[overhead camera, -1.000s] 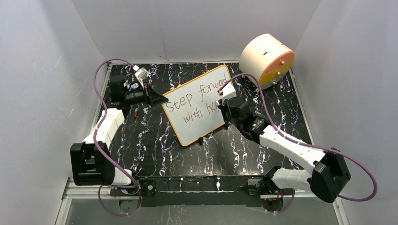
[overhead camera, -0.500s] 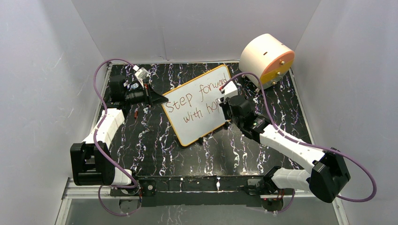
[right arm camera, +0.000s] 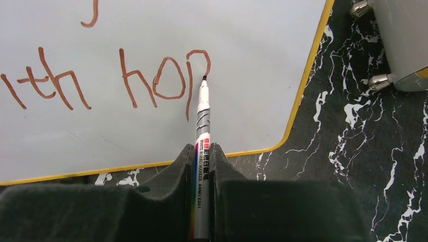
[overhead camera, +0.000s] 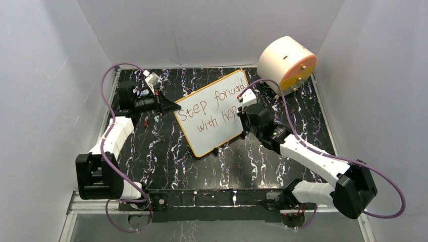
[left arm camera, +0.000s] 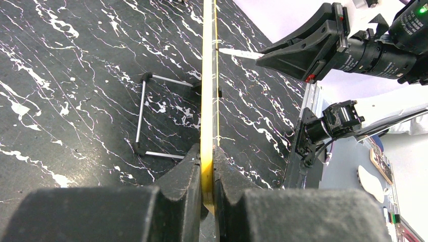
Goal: Write a sentence on the whiteboard
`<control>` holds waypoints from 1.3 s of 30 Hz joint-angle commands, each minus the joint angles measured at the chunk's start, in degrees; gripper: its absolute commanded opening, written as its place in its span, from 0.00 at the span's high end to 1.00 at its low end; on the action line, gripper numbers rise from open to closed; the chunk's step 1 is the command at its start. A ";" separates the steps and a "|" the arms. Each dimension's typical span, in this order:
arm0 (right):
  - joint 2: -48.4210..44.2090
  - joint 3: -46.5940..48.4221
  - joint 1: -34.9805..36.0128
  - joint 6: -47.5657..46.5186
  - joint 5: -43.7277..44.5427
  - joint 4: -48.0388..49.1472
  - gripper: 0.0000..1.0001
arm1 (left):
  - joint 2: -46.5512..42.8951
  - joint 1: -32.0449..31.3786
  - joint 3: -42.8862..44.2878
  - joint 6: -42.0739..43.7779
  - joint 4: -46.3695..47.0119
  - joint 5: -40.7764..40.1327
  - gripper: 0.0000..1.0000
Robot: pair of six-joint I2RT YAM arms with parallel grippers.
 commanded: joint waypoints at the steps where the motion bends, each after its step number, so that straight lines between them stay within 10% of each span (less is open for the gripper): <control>1: -1.50 -0.76 -0.29 1.04 -3.50 -0.55 1.00 | 1.12 -1.50 -0.02 2.82 -3.25 0.92 1.00; 39: -2.63 0.88 -2.83 -0.45 -1.41 2.68 1.00 | 1.15 -1.48 -0.01 2.69 -3.21 1.02 1.00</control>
